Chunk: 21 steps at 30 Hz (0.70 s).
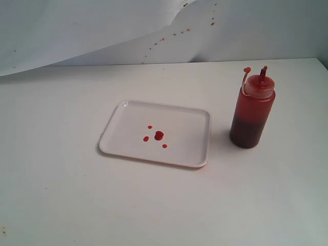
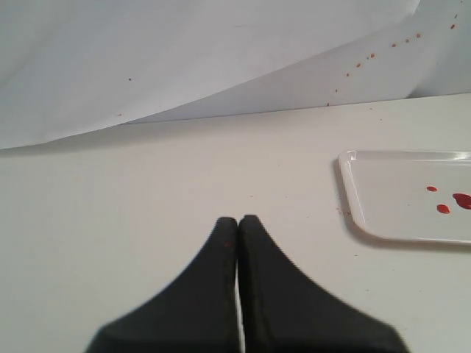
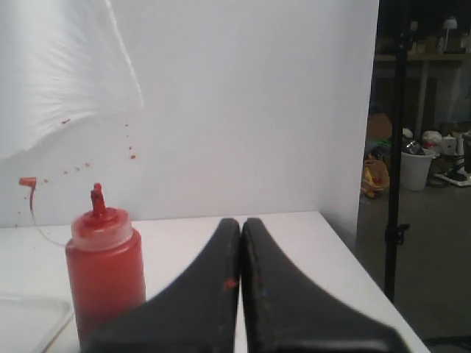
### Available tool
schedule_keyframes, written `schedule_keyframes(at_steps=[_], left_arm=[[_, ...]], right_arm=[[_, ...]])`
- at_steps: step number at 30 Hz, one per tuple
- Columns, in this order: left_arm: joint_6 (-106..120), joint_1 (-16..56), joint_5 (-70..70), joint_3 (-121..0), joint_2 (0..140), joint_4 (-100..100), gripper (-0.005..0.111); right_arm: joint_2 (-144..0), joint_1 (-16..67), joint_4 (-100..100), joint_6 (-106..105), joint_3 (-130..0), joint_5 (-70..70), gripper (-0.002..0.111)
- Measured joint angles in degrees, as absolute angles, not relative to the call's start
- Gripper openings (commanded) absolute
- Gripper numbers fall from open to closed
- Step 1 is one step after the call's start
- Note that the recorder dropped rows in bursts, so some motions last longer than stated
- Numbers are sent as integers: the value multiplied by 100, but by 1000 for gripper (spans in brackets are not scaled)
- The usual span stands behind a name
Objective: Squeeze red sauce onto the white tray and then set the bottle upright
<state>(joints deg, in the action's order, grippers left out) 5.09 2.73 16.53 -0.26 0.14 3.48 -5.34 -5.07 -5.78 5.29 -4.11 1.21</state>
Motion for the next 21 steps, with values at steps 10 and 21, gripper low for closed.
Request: schedule_keyframes(at_steps=[10,21], left_arm=[[509,273,1653,-26,14,348,0],[509,273,1653,-26,14,348,0]], right_arm=[[-257,-507,-564,401,-14,110,0],[-252,-496,-564,355,-14,539,0]])
